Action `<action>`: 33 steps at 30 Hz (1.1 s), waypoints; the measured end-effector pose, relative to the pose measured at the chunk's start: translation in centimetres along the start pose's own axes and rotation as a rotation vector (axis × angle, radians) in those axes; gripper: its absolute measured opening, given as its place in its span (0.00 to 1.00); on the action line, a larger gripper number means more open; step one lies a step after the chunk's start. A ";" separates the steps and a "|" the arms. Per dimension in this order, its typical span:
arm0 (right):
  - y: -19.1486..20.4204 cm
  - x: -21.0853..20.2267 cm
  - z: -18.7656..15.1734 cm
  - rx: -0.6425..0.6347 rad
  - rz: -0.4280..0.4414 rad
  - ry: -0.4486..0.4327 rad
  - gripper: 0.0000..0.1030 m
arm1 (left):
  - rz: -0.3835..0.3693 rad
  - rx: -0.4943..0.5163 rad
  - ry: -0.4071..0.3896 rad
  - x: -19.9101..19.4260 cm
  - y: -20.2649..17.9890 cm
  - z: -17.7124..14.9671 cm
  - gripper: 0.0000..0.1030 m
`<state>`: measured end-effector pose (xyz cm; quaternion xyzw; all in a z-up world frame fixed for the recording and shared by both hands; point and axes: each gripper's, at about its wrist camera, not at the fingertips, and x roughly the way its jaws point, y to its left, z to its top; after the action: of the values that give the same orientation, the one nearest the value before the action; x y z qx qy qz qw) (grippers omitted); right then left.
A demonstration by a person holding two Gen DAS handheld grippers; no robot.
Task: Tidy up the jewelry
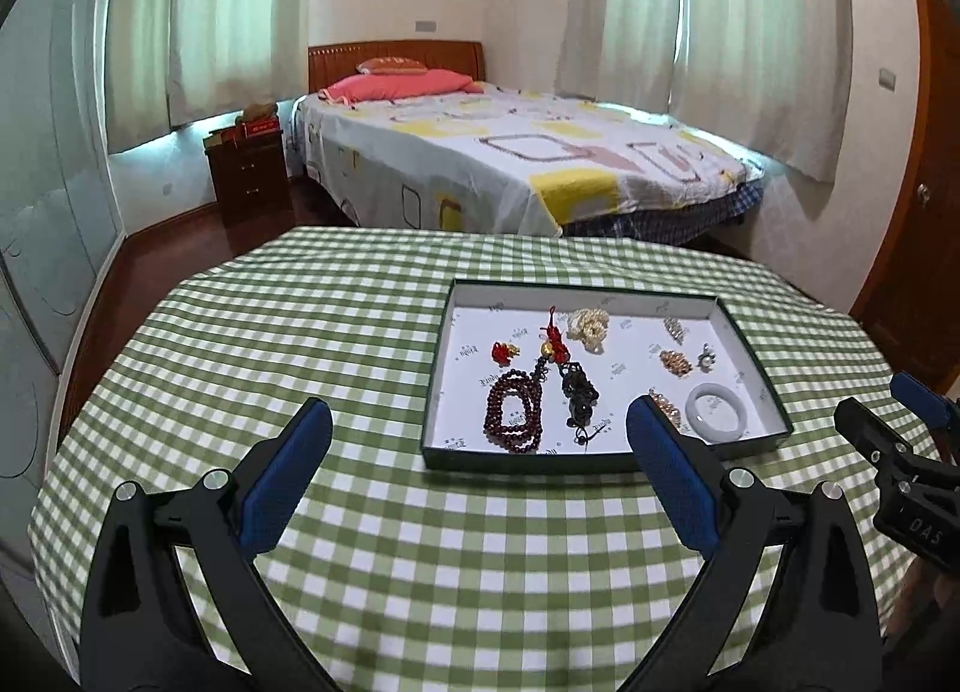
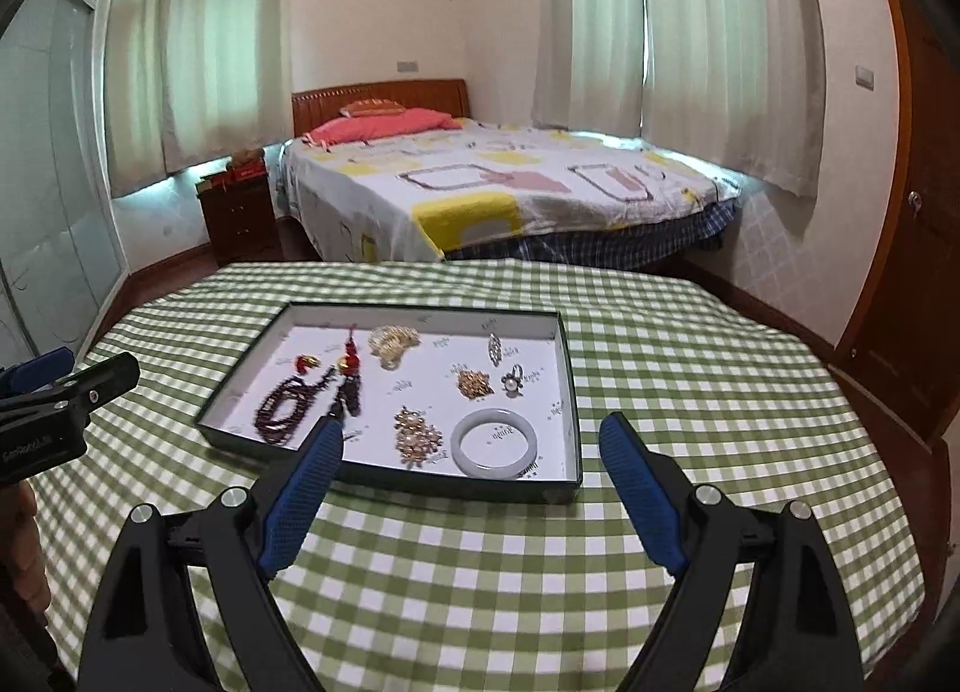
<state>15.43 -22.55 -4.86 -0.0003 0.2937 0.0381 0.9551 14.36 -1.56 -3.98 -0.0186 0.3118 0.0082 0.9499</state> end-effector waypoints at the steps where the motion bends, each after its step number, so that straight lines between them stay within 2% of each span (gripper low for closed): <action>1: 0.2 -0.9 0.1 -0.002 0.001 -0.013 0.82 | 0.004 -0.005 -0.010 -0.8 0.3 0.0 0.93; 7: 1.1 -4.4 0.5 -0.030 0.004 -0.065 0.82 | 0.030 -0.031 -0.052 -4.6 2.1 -0.2 0.95; 13: 1.3 -7.6 0.7 -0.032 0.018 -0.113 0.82 | 0.023 -0.068 -0.075 -8.0 3.5 -0.3 0.96; 19: 1.5 -9.8 0.7 -0.036 0.020 -0.148 0.83 | 0.023 -0.040 -0.124 -10.7 3.0 -0.2 0.96; 33: 1.9 -12.3 0.3 -0.037 0.008 -0.201 0.83 | 0.005 -0.023 -0.167 -12.9 2.4 -0.4 0.96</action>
<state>5.31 -21.50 2.38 -0.0131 0.1958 0.0473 0.9794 3.67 0.82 3.33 -0.0279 0.2314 0.0158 0.9723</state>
